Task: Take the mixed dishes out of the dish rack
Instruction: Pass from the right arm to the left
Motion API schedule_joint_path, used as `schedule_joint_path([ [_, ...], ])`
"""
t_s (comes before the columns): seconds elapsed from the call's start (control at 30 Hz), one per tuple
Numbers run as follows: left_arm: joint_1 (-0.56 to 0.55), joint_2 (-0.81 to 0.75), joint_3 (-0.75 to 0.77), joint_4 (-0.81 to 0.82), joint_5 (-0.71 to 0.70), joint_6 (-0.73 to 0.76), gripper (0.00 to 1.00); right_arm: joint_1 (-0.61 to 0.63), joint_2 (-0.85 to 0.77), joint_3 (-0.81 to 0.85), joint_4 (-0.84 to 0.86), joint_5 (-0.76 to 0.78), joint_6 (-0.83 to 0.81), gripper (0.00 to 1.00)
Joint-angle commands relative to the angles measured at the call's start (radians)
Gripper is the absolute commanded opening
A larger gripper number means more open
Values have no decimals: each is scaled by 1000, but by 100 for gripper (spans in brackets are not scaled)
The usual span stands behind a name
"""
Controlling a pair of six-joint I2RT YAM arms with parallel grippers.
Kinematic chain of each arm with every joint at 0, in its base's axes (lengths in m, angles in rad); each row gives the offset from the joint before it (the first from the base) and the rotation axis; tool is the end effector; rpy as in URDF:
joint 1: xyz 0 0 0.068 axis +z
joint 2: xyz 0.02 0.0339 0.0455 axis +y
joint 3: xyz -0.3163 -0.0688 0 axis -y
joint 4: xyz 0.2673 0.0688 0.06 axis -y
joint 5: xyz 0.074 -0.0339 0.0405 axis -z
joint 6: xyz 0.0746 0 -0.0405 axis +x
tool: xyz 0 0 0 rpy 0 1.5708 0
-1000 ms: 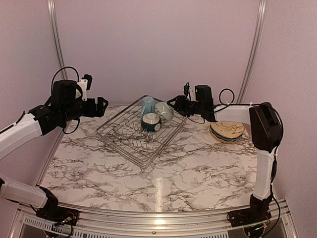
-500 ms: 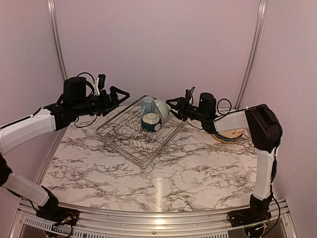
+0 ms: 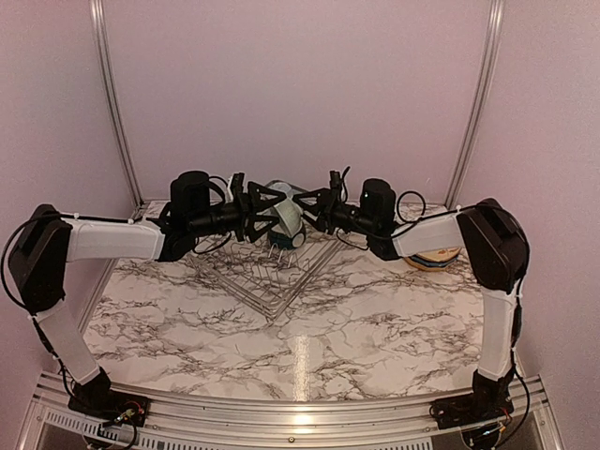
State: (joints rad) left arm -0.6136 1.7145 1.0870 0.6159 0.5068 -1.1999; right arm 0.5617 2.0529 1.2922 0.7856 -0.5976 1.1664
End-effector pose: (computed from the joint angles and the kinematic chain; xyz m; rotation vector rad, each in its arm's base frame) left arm 0.3521 -0.2922 0.3166 -0.0811 1.9047 -1.7325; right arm 0.4324 0.3217 0.2563 -0.0066 1.8688 1.7459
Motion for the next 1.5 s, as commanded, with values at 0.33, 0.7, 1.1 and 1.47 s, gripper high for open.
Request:
schedule_joint_path([
  [0.33,-11,42,-7,169,-44,-111,36,49,-98,-9,-24,25,-129,9],
  [0.7,-11,49,-9,175,-45,-120,5,61,-131,-26,-47,36,-163,9],
  [1.1,-3,-86,-6,-43,-70,98,0,68,-184,-61,-65,42,-242,62],
  [1.47,29,-238,41,-396,-148,342,0,68,-214,-21,-237,91,-385,97],
])
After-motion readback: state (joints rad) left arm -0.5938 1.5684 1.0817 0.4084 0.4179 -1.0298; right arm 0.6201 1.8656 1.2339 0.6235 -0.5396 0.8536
